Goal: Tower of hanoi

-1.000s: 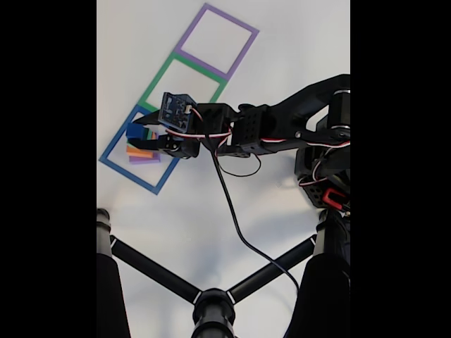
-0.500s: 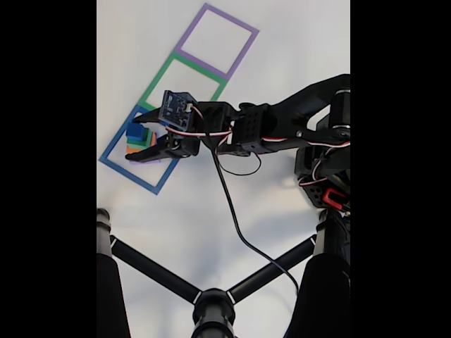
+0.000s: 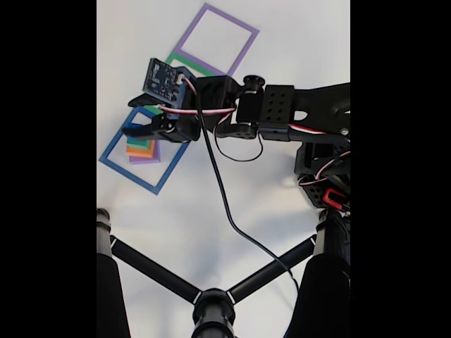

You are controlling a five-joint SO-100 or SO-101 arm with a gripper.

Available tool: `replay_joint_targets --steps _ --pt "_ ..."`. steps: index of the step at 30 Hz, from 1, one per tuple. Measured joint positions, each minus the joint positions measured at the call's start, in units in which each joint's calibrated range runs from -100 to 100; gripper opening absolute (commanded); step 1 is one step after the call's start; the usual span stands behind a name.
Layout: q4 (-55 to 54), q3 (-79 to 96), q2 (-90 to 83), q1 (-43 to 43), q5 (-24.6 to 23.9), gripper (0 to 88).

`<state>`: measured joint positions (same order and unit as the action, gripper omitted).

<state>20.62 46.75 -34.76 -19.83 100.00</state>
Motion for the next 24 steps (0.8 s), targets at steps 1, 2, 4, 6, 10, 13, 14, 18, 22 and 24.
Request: replay_joint_targets --steps 1,2,4,6,10,13,14,18,22,24 --pt "3.9 -2.2 -0.8 0.5 0.0 0.0" --pt "7.9 -4.2 -1.8 1.1 0.0 0.0" --pt "16.1 -8.0 -3.9 2.3 0.0 0.0" --pt "24.8 -12.0 -6.2 3.6 0.0 0.0" --pt "41.6 -21.7 -9.0 6.6 0.0 0.0" --pt "51.4 -29.2 -9.2 8.6 0.0 0.0" --pt "53.9 -31.1 -9.2 9.2 0.0 0.0" --pt "60.3 -36.7 -9.5 11.6 0.0 0.0" --pt "64.0 -39.7 -10.4 13.8 0.0 0.0" --pt "64.9 -39.9 -11.0 14.7 0.0 0.0"
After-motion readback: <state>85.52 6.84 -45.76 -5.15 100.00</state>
